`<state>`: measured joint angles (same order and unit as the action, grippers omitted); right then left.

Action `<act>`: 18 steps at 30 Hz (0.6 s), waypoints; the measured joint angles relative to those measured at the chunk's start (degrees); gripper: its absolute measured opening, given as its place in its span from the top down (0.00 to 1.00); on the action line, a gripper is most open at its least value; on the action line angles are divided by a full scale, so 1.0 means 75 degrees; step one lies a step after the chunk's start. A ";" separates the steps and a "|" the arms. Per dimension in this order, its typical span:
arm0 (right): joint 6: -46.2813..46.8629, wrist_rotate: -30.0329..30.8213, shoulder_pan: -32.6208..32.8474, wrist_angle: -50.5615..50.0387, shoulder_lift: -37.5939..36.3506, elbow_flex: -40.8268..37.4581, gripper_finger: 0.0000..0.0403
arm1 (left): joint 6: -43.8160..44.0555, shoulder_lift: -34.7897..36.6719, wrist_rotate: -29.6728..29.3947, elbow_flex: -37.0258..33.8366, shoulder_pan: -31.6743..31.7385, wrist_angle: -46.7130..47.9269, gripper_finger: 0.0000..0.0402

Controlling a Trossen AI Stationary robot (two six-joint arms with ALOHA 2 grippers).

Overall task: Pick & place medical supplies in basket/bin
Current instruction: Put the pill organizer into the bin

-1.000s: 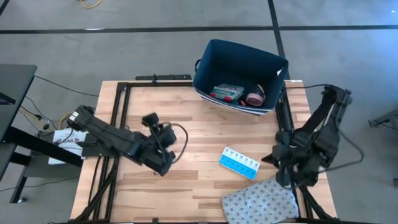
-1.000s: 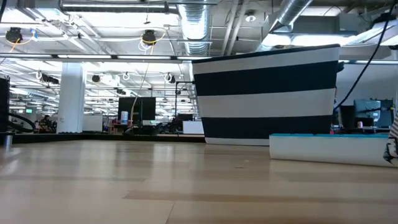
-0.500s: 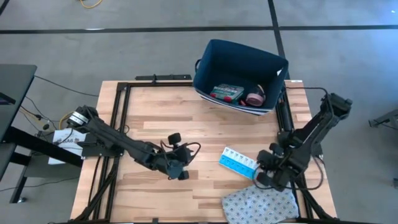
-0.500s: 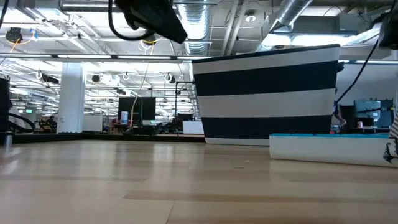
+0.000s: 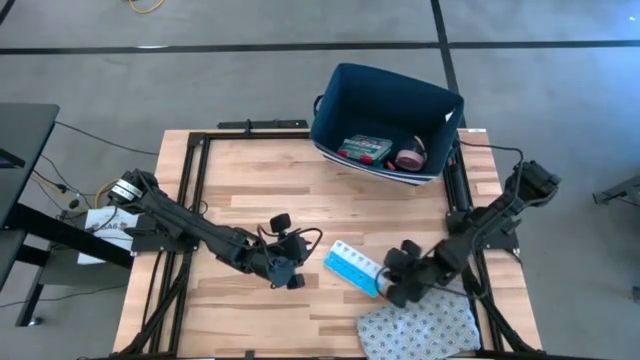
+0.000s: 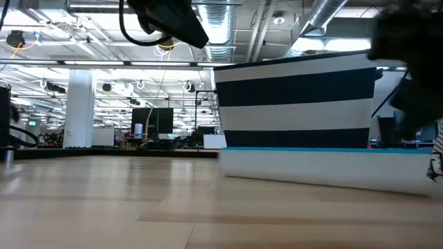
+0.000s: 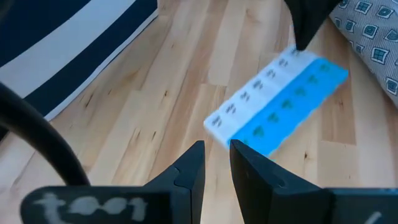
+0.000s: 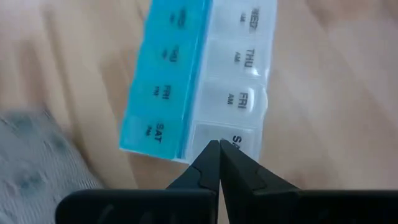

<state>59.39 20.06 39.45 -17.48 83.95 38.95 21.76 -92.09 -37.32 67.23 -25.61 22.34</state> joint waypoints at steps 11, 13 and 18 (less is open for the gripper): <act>-0.3219 -0.0149 -0.0975 0.2513 0.0206 0.0363 0.99 | 0.0434 -0.0614 0.0184 0.0013 -0.0027 -0.0458 0.84; -0.3619 -0.0144 -0.1010 0.2521 0.0206 0.0455 0.99 | 0.0130 -0.1027 0.0216 0.0006 -0.0037 -0.0953 0.84; -0.3925 0.0001 -0.1173 0.2643 0.0220 0.0485 0.99 | -0.0505 -0.1904 0.0425 0.0012 0.0011 -0.2245 0.84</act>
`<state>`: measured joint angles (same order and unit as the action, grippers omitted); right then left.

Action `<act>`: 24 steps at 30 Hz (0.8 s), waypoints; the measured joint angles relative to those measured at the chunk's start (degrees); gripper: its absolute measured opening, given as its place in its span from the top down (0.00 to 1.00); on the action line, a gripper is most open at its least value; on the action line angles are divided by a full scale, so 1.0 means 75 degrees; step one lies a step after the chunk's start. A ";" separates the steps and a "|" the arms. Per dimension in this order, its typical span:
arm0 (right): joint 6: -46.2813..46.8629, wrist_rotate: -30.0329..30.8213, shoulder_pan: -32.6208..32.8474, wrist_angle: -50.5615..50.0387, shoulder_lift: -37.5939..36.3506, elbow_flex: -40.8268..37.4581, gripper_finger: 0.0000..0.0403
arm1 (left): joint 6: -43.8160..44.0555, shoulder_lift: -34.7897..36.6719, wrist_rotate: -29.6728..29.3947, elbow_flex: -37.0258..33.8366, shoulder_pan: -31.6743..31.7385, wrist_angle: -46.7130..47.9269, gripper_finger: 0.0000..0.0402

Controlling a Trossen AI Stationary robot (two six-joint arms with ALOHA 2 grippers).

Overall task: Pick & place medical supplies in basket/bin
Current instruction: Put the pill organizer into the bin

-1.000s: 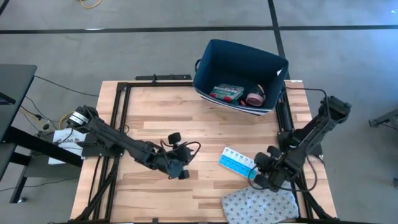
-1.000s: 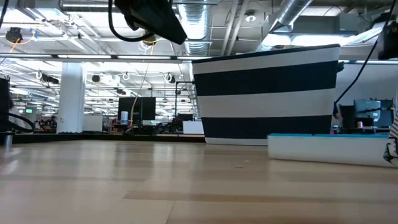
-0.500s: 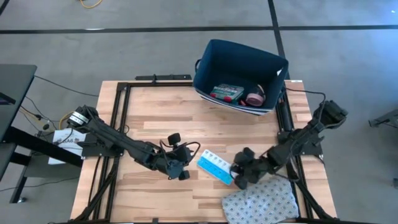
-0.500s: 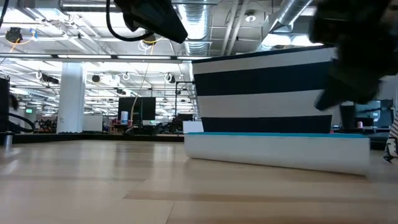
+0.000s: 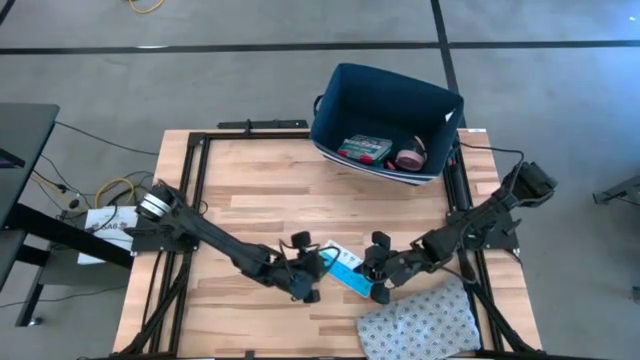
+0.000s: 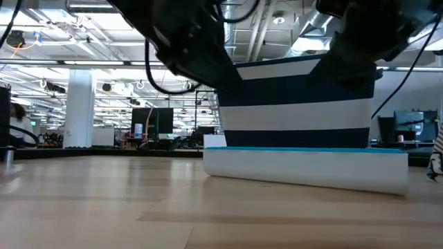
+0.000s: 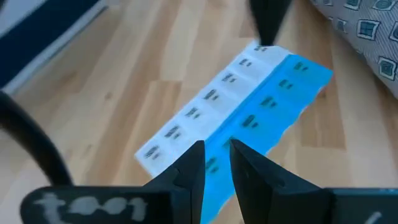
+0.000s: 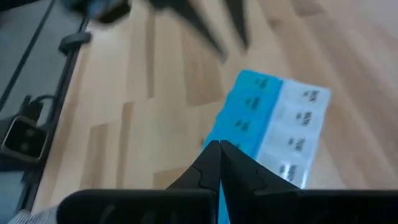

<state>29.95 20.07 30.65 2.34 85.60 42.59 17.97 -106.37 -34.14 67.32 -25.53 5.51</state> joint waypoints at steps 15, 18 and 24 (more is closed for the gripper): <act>0.0168 -0.1477 -0.1337 -0.0860 0.0000 0.0006 0.84 | 0.0010 -0.0337 0.1291 0.0010 0.0048 -0.0722 0.84; 0.0535 -0.2130 -0.1475 -0.0879 0.0000 0.0006 0.79 | 0.0027 -0.0337 0.1155 0.0010 0.0046 -0.0703 0.84; 0.0668 -0.2893 -0.1731 -0.0905 0.0000 0.0006 0.68 | 0.0376 -0.0337 0.1056 -0.0010 0.0103 -0.0680 0.84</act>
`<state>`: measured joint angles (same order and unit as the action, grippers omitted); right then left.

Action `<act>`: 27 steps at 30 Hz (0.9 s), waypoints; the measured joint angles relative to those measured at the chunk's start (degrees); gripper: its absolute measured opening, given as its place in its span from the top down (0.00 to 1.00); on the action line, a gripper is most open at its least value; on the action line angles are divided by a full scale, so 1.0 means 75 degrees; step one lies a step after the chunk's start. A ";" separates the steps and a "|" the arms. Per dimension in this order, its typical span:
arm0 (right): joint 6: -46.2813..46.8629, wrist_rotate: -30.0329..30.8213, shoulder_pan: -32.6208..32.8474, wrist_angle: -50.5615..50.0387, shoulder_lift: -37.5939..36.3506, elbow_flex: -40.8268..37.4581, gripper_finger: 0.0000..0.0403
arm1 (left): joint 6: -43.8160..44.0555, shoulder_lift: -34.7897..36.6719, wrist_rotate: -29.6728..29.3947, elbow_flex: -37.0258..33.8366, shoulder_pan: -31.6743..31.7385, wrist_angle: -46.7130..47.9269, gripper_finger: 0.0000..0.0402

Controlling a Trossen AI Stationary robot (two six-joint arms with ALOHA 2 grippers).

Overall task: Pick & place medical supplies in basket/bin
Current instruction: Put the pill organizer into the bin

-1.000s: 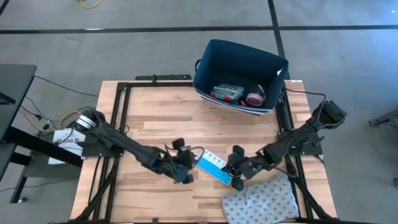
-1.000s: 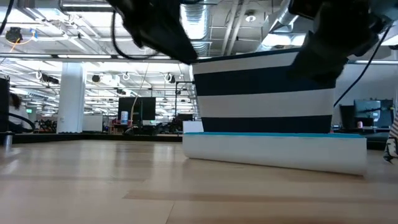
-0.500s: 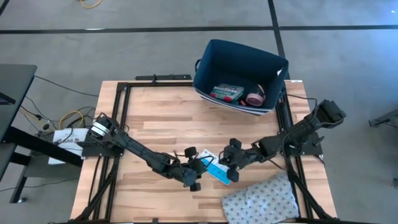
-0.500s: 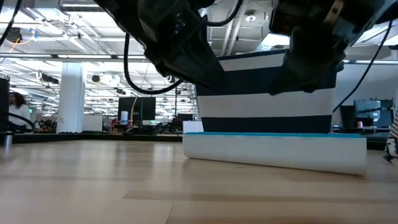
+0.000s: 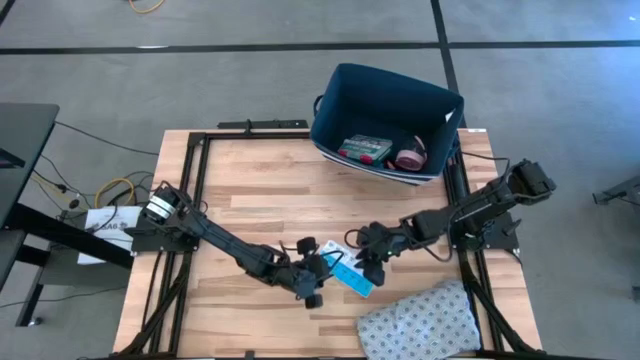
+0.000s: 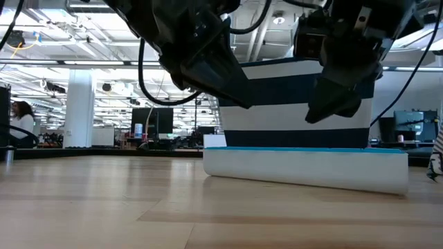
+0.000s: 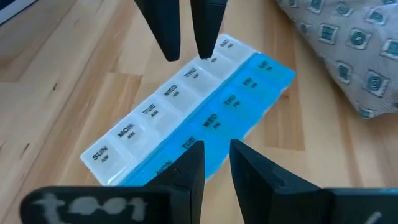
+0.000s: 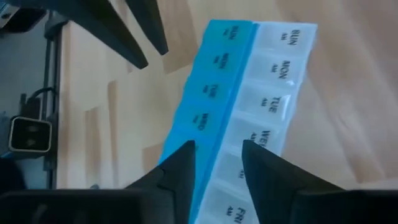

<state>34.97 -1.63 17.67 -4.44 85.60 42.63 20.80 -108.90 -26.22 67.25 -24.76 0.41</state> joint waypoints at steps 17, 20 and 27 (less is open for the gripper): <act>0.0072 -0.0311 -0.0949 -0.0895 0.0000 0.0003 0.49 | 0.0716 0.0000 -0.0430 -0.0633 0.0006 -0.0350 0.84; 0.0072 -0.0550 -0.1042 -0.0752 0.0207 0.0016 0.48 | 0.0650 0.0003 -0.0417 -0.0633 0.0008 -0.0574 0.84; 0.0090 -0.0911 -0.1087 -0.0080 0.1167 0.0055 0.48 | 0.0642 0.0006 -0.0346 -0.0852 0.0007 -0.0569 0.84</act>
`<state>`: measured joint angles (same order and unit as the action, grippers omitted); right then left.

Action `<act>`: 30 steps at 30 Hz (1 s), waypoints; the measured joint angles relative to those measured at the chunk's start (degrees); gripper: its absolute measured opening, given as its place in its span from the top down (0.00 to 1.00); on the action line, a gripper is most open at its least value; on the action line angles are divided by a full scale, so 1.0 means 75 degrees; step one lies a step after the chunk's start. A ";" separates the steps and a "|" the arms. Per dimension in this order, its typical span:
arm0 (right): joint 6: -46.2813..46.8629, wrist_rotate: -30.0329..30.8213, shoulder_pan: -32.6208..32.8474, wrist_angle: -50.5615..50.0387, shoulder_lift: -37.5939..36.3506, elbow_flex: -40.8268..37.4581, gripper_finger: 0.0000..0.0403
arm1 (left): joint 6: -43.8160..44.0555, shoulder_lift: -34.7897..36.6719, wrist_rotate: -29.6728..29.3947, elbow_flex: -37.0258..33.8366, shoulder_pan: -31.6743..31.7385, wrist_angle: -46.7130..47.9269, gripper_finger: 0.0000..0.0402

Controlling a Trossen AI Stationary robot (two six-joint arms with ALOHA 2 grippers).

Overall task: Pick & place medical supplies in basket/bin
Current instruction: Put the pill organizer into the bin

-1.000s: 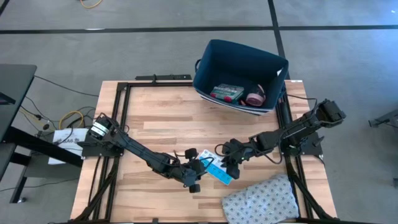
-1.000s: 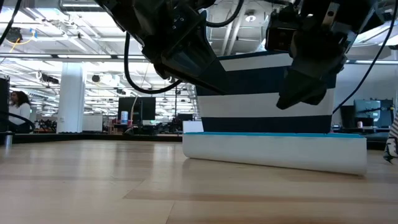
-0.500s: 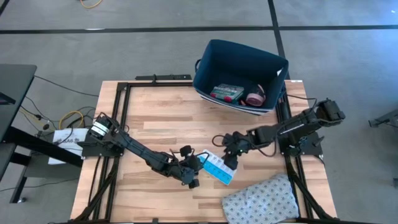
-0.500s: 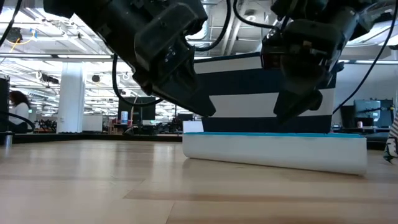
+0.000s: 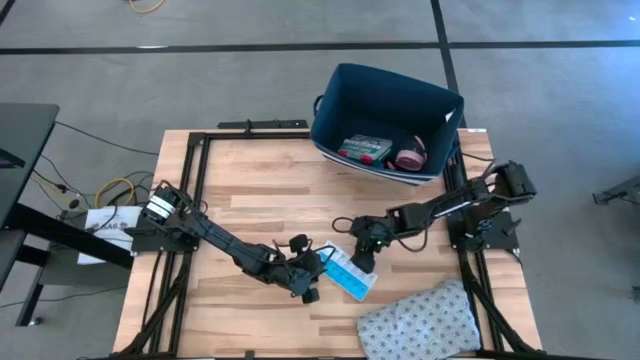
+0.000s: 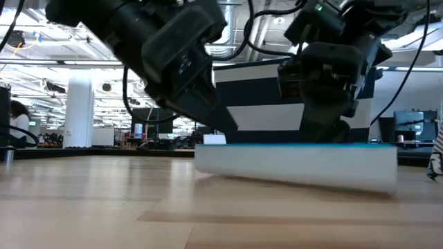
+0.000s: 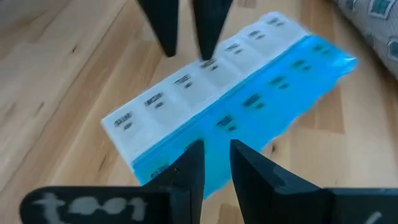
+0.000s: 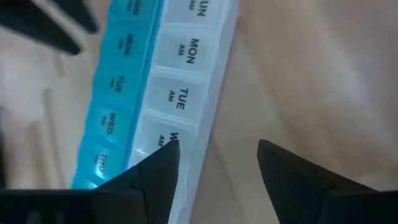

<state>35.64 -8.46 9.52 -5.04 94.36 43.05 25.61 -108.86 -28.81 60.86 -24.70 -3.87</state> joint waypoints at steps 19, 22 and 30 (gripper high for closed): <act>0.0111 -0.1464 -0.0396 0.1095 0.0217 -0.0059 0.48 | 0.0101 0.0000 -0.0032 -0.0459 -0.0263 -0.0880 0.84; 0.0110 -0.1464 -0.0368 0.1101 0.0217 -0.0058 0.48 | 0.0121 0.0000 0.0037 -0.0407 -0.0284 -0.0835 0.84; 0.0131 -0.1461 -0.0274 0.1051 0.0214 -0.0058 0.48 | 0.0311 0.0000 0.0475 -0.0255 -0.0316 -0.0835 0.84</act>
<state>36.62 -19.42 7.47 2.84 95.96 42.61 27.94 -108.86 -25.25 58.94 -27.07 -10.13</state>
